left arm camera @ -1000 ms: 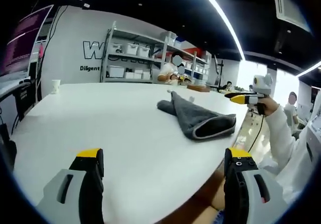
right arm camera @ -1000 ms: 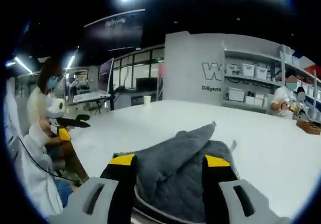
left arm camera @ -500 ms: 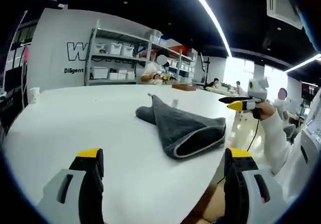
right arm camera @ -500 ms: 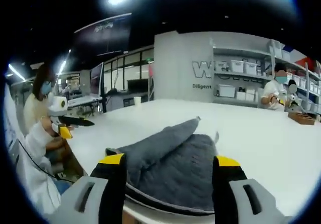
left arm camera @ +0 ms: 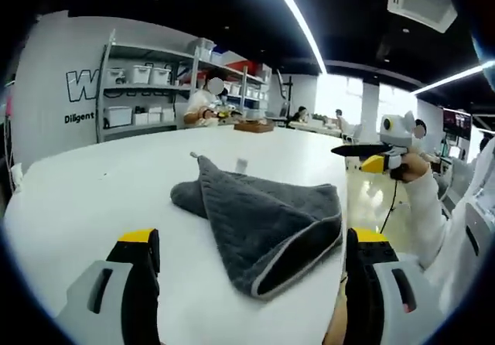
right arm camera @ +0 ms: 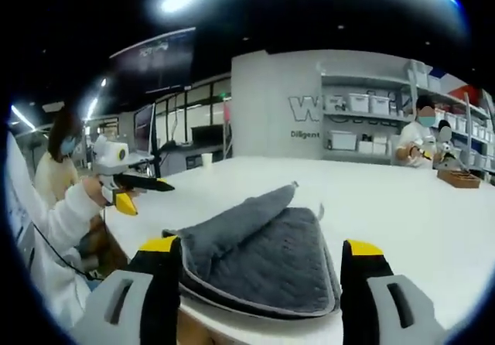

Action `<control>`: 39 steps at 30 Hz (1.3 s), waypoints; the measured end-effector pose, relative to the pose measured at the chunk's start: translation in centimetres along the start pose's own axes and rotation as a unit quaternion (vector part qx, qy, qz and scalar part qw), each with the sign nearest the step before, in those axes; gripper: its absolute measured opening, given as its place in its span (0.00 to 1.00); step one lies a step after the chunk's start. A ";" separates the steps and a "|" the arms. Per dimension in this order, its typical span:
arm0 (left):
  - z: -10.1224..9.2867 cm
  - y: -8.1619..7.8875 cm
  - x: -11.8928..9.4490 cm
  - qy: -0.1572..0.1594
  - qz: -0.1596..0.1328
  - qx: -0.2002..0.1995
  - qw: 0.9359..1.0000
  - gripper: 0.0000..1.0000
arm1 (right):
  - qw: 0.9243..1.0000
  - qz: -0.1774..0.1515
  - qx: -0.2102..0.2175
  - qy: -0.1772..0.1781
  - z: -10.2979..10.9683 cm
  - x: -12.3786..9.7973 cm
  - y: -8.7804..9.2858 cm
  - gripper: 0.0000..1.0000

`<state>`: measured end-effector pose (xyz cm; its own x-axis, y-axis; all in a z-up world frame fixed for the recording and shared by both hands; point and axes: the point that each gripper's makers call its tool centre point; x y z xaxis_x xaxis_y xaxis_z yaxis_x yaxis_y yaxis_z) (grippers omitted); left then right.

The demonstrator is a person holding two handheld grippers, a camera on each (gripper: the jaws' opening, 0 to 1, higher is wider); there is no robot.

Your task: Open the folded towel by lifting each exposed corner and separating the folded layers until the towel lies flat within the target outline without major curled edges

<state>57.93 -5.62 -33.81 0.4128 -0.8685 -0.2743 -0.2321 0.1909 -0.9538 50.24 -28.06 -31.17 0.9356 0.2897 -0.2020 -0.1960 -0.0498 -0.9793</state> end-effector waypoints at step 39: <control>8.0 -4.3 22.6 0.126 0.036 0.008 0.991 0.91 | 1.000 0.006 0.025 0.017 -1.4 -1.0 -0.4 0.99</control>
<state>75.27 -22.42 -36.87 0.1626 -0.9388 -0.3038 -0.2381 0.2615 -0.9354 49.79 -29.70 -30.60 0.9423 0.2564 -0.2153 -0.2214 -0.0053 -0.9752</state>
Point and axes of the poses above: the point that each gripper's makers call its tool centre point, and the gripper's own axes: x roughly forward along the fingers, z roughly to its left, y roughly out of its underside, and after that the axes turned 7 degrees about y, right-handed
